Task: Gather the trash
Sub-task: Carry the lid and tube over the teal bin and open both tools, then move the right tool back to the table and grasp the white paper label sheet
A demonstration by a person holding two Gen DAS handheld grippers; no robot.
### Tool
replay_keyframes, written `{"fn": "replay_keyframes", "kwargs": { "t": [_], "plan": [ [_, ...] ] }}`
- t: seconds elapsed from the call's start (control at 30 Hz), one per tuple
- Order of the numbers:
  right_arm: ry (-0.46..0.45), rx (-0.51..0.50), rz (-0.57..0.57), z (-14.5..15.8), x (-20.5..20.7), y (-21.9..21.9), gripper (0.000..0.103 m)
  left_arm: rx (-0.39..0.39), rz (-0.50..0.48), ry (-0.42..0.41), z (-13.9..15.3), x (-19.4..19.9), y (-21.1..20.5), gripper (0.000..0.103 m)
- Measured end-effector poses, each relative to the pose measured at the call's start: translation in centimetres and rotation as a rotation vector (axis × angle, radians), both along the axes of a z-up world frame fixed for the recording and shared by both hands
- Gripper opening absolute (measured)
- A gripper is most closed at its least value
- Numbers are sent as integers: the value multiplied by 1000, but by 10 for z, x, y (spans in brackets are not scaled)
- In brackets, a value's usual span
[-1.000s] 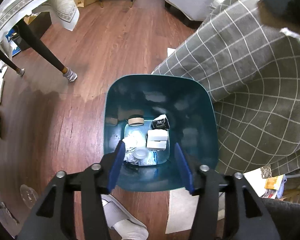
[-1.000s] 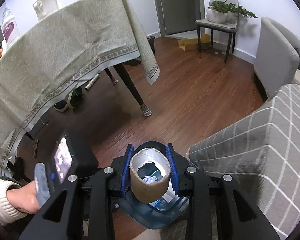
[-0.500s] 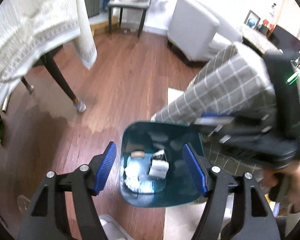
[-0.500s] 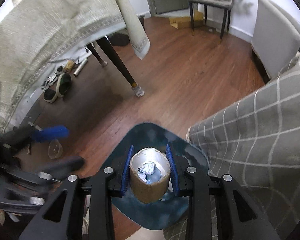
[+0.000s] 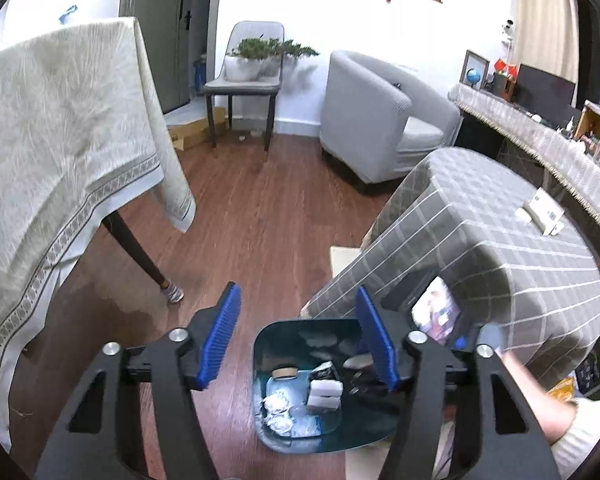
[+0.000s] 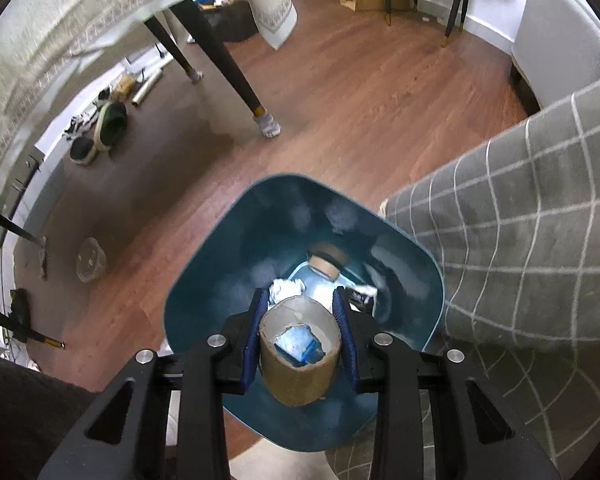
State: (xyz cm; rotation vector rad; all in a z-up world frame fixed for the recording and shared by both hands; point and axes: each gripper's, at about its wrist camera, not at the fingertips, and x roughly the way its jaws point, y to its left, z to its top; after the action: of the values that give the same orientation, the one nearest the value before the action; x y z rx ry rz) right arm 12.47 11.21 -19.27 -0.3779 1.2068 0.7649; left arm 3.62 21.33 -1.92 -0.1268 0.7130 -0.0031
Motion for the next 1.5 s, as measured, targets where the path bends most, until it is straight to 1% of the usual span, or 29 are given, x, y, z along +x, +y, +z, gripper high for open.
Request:
{"fn": "replay_keyframes", "kwargs": {
  "t": [0.07,0.2,0.27,0.3,0.4,0.5,0.63,0.77,0.9,1.0,1.07,1.13,1.2,1.3,1.5],
  "plan": [
    [4,-19,-1,-6,-2,0,35,-25,-11,-16,9,-1,-3,58],
    [3,-54,9,-14,-6,-2,38,-19,-13,-48,20,-4,-10,58],
    [-6,-74,14,-16,-9,-4,56,-24,-10,-60,25,-3,-11,58],
    [-7,-79,17,-17,-9,-6,58,-26,-8,-62,27,-3,-11,58],
    [-6,-82,20,-15,-11,-11,58,-35,-4,-69,30,0,-16,58],
    [-15,-63,26,-6,-13,-14,58,-33,-7,-73,33,2,-22,58],
    [-56,-3,44,22,-18,-16,58,-36,-18,-88,38,4,-26,59],
    [-101,78,56,55,-23,-23,58,-7,-21,-116,46,5,-32,60],
    [-154,185,71,93,-28,-33,59,6,-14,-153,59,2,-36,66],
    [-215,258,61,120,-31,-43,63,13,-3,-179,69,1,-37,68],
    [-253,285,59,134,-30,-54,64,1,4,-192,73,2,-38,70],
    [-307,289,50,146,-30,-66,65,-8,8,-198,75,4,-41,71],
    [-337,289,31,153,-27,-77,68,-19,11,-207,77,6,-45,74],
    [-363,304,-16,164,-18,-97,69,-30,4,-214,79,10,-53,77],
    [-398,349,-128,184,-2,-139,75,-22,-44,-200,74,24,-82,80]
  ]
}}
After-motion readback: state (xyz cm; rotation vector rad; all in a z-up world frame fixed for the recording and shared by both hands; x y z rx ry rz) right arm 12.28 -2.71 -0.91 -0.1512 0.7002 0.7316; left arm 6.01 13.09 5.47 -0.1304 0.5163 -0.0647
